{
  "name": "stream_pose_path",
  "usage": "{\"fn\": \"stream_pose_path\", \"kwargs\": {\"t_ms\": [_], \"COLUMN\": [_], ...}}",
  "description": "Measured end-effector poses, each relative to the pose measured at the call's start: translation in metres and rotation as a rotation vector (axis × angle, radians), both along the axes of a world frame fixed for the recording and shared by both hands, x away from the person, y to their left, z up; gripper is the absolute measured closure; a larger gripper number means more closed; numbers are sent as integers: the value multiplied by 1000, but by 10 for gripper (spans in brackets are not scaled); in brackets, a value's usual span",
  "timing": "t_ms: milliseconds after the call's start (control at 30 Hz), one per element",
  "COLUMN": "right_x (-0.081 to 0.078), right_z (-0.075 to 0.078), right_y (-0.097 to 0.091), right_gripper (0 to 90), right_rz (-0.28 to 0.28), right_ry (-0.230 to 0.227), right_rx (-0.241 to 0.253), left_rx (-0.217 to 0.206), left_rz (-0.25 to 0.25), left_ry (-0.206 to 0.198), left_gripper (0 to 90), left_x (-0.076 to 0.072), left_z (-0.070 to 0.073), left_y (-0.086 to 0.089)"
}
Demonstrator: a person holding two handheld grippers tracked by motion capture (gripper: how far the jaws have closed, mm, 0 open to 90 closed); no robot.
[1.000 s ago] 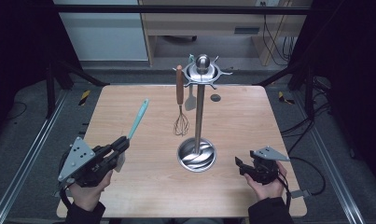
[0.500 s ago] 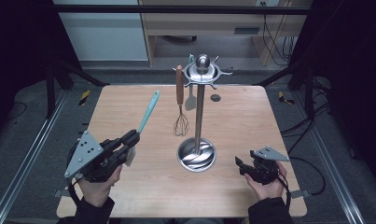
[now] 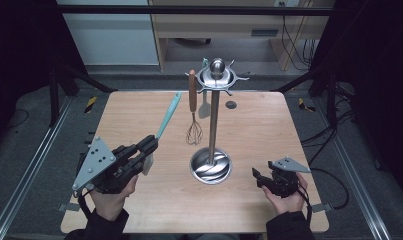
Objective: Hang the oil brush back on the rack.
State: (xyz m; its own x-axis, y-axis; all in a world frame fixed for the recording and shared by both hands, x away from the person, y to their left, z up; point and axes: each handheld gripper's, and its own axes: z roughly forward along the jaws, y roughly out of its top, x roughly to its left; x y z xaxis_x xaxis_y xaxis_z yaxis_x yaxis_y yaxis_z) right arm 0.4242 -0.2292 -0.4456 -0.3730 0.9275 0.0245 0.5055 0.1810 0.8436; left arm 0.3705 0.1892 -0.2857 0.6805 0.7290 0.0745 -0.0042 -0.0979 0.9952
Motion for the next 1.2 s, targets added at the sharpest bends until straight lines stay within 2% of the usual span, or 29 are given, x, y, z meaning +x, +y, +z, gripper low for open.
{"fn": "stream_pose_path", "kwargs": {"t_ms": [400, 700, 733, 800, 900, 933, 1167, 1200], "right_x": [0, 0, 0, 0, 0, 0, -1, -1], "right_z": [0, 1, 0, 1, 1, 1, 1, 1], "right_y": [0, 0, 0, 0, 0, 0, 0, 0], "right_gripper": [358, 358, 358, 358, 358, 358, 358, 358], "right_rz": [3, 2, 2, 3, 2, 4, 5, 5], "right_ry": [-4, -2, -2, -3, -2, -3, -2, -2], "right_rx": [1, 4, 4, 4, 8, 7, 10, 9], "left_rx": [-4, 7, 9, 13, 20, 21, 34, 39], "left_rz": [-27, -33, -31, -34, -34, -35, -32, -30], "left_ry": [-19, -14, -24, -10, -22, -10, -4, -14], "left_gripper": [827, 827, 827, 827, 827, 827, 827, 827], "left_x": [0, 3, 4, 4, 6, 5, 9, 10], "left_z": [11, 12, 12, 12, 12, 12, 11, 11], "left_y": [-13, -19, -19, -21, -23, -24, -27, -27]}}
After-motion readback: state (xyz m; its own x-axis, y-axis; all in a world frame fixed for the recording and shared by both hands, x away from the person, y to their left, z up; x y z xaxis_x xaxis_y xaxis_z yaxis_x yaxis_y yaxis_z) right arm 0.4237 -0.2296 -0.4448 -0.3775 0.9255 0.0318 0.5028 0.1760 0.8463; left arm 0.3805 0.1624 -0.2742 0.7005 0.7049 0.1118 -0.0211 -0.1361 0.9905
